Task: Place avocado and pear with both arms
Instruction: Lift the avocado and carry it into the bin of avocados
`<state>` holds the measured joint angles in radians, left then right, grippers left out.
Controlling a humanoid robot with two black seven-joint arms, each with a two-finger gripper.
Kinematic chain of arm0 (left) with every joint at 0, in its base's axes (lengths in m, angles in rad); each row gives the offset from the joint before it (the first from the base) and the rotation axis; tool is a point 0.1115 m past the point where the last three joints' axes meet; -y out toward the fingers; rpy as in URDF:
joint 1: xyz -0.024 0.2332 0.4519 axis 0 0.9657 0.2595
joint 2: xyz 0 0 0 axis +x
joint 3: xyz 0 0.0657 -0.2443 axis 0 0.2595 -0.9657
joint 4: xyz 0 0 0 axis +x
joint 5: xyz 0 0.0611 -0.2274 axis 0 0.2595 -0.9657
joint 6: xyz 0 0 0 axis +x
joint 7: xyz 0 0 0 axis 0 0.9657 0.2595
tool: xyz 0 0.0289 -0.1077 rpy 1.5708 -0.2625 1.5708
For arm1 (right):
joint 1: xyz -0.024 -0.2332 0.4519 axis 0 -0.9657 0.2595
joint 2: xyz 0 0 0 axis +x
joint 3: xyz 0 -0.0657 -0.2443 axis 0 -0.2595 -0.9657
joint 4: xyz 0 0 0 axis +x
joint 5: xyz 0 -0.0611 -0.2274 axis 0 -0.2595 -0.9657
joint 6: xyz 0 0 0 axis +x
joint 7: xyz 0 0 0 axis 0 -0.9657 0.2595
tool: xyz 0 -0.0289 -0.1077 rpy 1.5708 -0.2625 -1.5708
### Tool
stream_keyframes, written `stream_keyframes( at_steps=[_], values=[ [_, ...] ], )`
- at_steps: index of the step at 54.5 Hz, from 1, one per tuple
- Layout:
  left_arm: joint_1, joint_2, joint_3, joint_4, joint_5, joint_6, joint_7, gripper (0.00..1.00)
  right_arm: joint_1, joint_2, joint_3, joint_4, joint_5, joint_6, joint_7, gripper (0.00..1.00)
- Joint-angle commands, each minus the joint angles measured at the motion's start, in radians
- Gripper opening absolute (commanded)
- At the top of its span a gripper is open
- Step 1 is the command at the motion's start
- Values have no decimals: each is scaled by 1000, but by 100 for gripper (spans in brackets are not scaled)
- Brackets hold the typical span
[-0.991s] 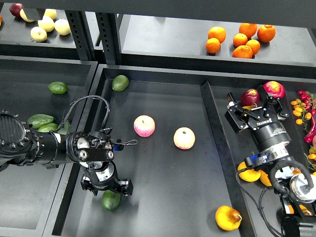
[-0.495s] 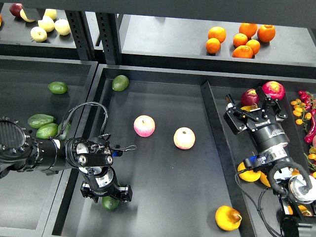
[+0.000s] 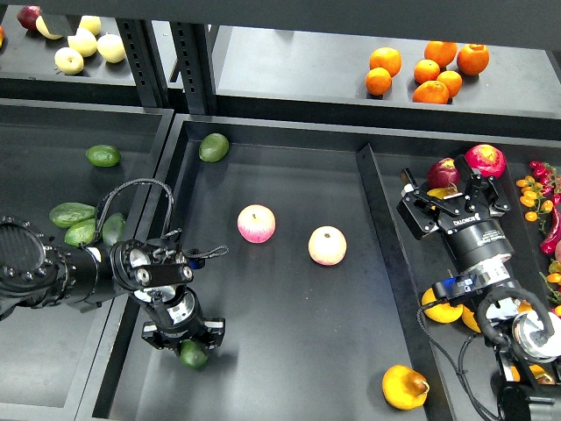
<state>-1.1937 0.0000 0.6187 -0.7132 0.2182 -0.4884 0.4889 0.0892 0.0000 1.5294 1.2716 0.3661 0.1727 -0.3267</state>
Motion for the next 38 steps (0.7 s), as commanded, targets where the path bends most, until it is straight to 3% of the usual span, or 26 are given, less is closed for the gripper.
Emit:
stream_keyframes(
  at_steps=[1, 9, 19, 38],
  values=[
    [-43, 0, -73, -6, -3, 0, 0, 7, 0, 0, -2, 2, 1, 1, 0, 100],
    [-107, 5, -112, -32, -5, 0, 0, 8, 0, 0, -2, 2, 1, 1, 0, 100],
    [-164, 100, -171, -18, -5, 0, 0, 9, -2, 0, -2, 2, 1, 2, 0, 100],
    [-176, 422, -251, -46, 7, 0, 0, 9, 0, 0, -11, -1, -4, 2, 0, 100]
  ],
)
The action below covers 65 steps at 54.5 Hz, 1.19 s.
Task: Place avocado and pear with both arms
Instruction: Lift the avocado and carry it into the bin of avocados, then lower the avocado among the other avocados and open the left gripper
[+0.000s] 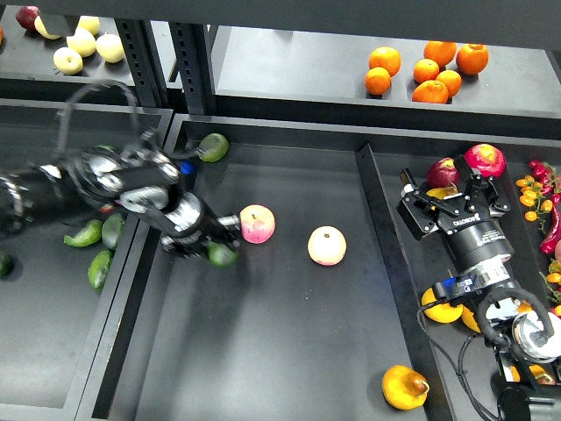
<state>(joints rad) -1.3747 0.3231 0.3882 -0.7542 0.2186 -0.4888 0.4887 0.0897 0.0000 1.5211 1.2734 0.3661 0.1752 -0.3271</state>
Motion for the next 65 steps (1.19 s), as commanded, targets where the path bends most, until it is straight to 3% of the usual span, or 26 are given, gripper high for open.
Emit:
stream_keyframes(
  at_steps=[1, 24, 65],
  values=[
    [5, 105, -20, -5, 7, 0, 0, 9, 1, 0, -2, -3, -4, 0, 0, 100],
    [94, 275, -20, 7, 18, 0, 0, 10, 7, 0, -4, -17, -6, 0, 0, 100],
    [243, 240, -58, 59, 166, 0, 0, 13, 10, 0, -18, -11, -7, 0, 0, 100]
  ],
)
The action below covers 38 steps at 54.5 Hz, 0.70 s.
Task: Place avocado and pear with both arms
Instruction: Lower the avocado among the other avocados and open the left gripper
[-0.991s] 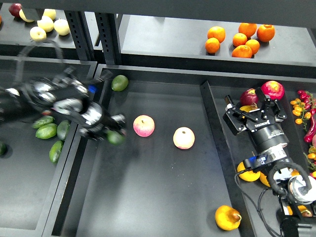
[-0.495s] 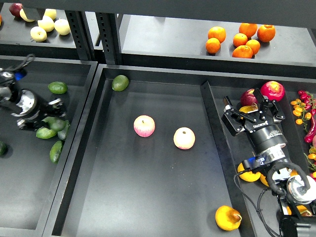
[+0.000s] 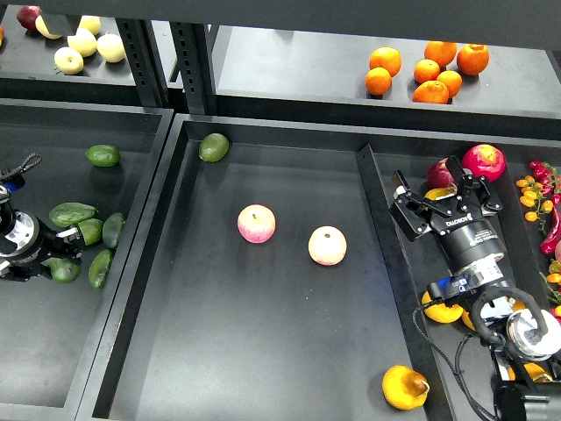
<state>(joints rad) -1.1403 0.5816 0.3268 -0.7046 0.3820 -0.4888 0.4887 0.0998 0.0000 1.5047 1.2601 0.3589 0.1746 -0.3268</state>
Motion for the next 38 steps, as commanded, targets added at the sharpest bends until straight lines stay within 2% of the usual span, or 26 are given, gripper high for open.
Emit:
stream_keyframes(
  at_steps=[1, 30, 35, 38],
  values=[
    [13, -23, 3, 11, 5, 0, 0, 13, 0, 0, -1, 4, 0, 0, 0, 100],
    [97, -82, 0, 65, 5, 0, 0, 18, 8, 0, -1, 7, 0, 0, 0, 100],
    [112, -86, -3, 70, 5, 0, 0, 28, 8, 0, -1, 7, 0, 0, 0, 100],
    [114, -86, -3, 70, 5, 0, 0, 29, 8, 0, -1, 7, 0, 0, 0, 100]
  ],
)
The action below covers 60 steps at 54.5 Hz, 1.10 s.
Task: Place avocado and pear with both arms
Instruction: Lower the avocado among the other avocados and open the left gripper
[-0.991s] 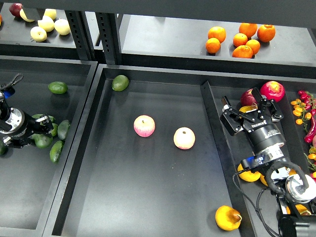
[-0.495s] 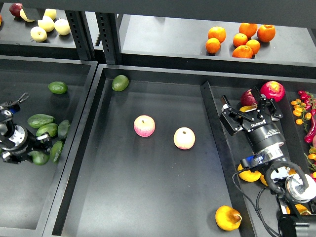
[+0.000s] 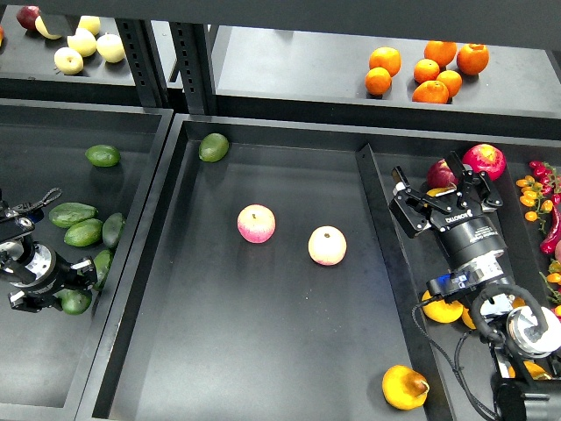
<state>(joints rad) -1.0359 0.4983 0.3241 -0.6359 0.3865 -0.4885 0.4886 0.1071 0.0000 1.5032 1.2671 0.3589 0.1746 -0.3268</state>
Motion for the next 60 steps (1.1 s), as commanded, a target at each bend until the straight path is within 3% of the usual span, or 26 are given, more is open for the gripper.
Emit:
stream_keyframes(
  at_steps=[1, 13, 31, 60],
  values=[
    [10, -3, -2, 1, 0, 0, 0, 30, 0, 0, 0, 0, 0, 0, 0, 100],
    [10, -4, -3, 1, 11, 0, 0, 42, 0, 0, 0, 0, 0, 0, 0, 100],
    [10, -6, -14, 1, 14, 0, 0, 48, 3, 0, 0, 0, 0, 0, 0, 100],
    [27, -3, -63, -2, 72, 0, 0, 71, 8, 0, 0, -2, -20, -1, 0, 100]
  ],
)
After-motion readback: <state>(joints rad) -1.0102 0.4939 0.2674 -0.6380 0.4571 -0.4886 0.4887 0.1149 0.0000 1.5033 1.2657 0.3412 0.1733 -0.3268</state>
